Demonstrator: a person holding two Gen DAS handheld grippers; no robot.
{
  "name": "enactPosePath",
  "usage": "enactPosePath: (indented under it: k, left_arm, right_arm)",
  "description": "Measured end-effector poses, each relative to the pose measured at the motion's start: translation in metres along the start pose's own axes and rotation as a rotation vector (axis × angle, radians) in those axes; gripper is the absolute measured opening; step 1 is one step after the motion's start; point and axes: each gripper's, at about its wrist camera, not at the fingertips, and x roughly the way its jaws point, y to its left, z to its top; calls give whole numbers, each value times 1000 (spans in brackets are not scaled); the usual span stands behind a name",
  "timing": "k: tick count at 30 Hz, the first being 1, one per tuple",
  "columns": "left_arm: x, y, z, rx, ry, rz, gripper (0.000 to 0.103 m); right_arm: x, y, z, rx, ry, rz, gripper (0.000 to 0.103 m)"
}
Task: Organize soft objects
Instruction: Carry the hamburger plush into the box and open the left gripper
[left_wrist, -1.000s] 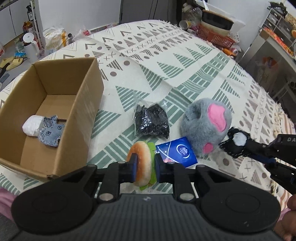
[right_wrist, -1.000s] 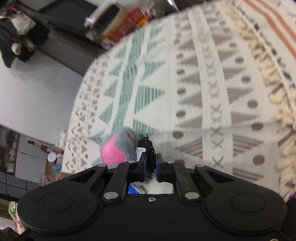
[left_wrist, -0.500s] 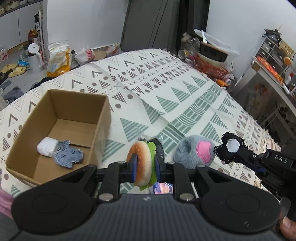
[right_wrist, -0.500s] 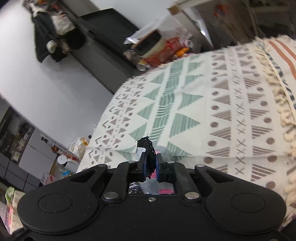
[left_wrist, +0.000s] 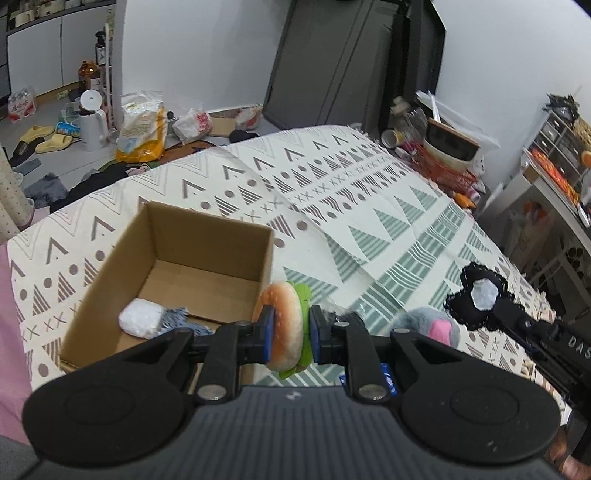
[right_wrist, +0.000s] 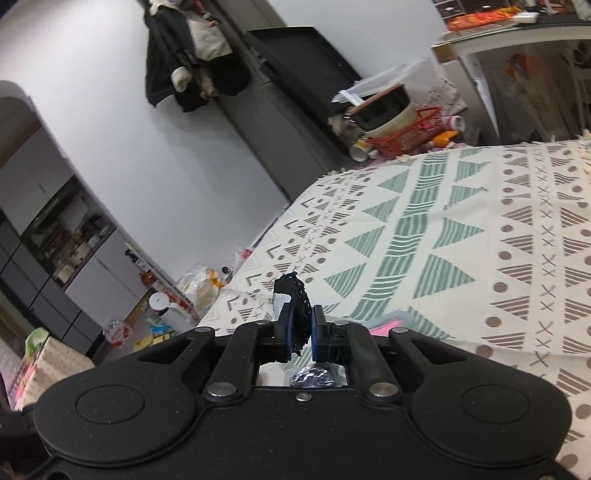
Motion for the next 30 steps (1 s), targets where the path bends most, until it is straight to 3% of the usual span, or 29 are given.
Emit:
enactPosePath:
  k: [13,30]
  left_arm:
    - [5,50,11,-95,19,25,19]
    - [28,111,37,-196,41,20,19]
  right_arm:
    - [10,34,-8,-80,12,131,9]
    - [60,105,-35,-141,134,220,9]
